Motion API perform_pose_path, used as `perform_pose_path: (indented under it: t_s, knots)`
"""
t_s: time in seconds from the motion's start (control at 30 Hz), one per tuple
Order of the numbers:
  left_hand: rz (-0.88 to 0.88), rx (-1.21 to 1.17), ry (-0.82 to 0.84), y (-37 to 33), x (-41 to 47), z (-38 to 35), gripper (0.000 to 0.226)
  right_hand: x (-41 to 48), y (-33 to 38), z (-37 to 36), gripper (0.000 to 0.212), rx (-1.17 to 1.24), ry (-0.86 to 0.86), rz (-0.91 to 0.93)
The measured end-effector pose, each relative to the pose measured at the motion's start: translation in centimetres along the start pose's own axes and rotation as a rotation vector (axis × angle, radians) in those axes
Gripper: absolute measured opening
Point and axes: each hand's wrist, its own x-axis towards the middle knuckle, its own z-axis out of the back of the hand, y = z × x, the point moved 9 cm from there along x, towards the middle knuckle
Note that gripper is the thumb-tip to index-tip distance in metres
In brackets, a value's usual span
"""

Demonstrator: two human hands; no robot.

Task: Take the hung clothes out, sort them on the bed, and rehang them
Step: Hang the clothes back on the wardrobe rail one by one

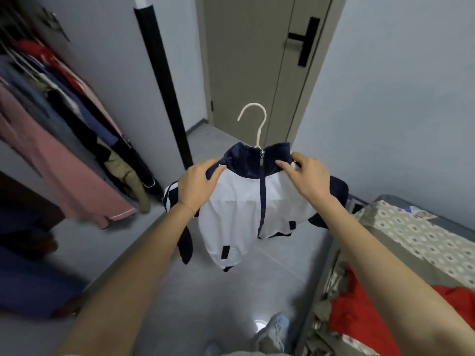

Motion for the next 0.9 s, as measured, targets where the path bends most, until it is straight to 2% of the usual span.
perform_pose_path:
  t_s: [0.4, 0.63, 0.77, 0.9]
  knots:
    - [0.166, 0.167, -0.222, 15.6, -6.5, 19.3, 0.026, -1.5, 22.7, -12.1, 0.054, 0.107, 0.120, 0.292]
    - [0.333, 0.311, -0.341, 24.7, -8.1, 26.5, 0.023, -1.0, 32.8, -21.0, 0.052, 0.263, 0.352, 0.286]
    - [0.391, 0.393, -0.373, 29.5, -8.0, 30.9, 0.048, 0.6, 38.8, -25.2, 0.054, 0.355, 0.467, 0.329]
    - [0.472, 0.478, -0.412, 33.3, -7.7, 34.9, 0.046, 2.4, 45.0, -28.4, 0.059, 0.482, 0.563, 0.386]
